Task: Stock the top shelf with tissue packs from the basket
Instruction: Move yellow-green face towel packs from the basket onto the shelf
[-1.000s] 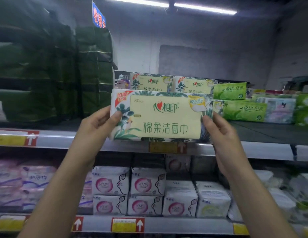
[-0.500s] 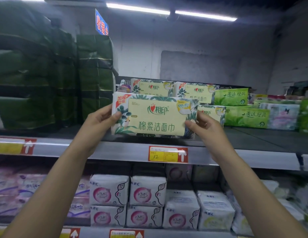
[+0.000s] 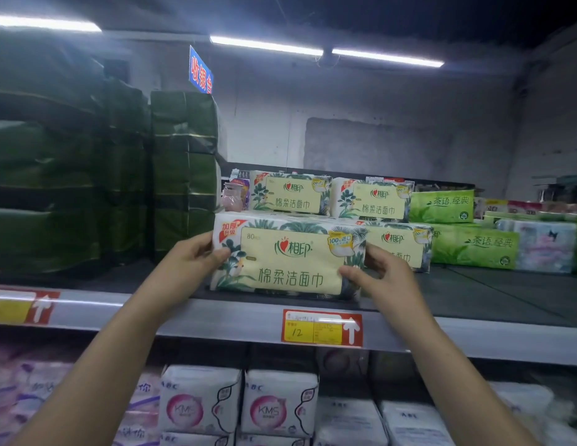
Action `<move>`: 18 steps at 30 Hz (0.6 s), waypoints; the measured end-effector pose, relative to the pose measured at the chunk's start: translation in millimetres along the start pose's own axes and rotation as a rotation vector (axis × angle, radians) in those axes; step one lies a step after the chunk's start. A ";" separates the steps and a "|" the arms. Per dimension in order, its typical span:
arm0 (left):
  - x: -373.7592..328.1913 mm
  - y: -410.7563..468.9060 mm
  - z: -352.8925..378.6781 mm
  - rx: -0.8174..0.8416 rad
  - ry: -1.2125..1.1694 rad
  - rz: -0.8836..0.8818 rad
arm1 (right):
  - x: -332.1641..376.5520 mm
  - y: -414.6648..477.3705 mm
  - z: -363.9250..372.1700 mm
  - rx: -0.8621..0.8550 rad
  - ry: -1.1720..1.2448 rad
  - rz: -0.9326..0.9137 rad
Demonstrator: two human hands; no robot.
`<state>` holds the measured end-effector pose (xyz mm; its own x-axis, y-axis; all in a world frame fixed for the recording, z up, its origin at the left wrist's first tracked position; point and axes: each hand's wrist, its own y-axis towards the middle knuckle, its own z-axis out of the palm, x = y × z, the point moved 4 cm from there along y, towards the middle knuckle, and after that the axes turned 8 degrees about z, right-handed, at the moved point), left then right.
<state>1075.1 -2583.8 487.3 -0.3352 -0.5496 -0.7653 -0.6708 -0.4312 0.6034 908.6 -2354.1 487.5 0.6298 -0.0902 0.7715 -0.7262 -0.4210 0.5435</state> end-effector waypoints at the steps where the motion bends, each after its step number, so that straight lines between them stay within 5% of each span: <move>1: 0.6 0.6 0.4 0.008 0.008 -0.004 | -2.0 0.5 -0.7 0.004 -0.013 0.004; 18: -2.7 -4.5 -1.4 0.037 -0.200 0.037 | -0.1 -3.6 -6.6 0.038 0.125 0.047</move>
<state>1080.0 -2581.4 487.0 -0.4819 -0.4098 -0.7745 -0.6785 -0.3847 0.6258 909.4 -2346.6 487.6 0.5544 0.0014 0.8323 -0.7417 -0.4528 0.4948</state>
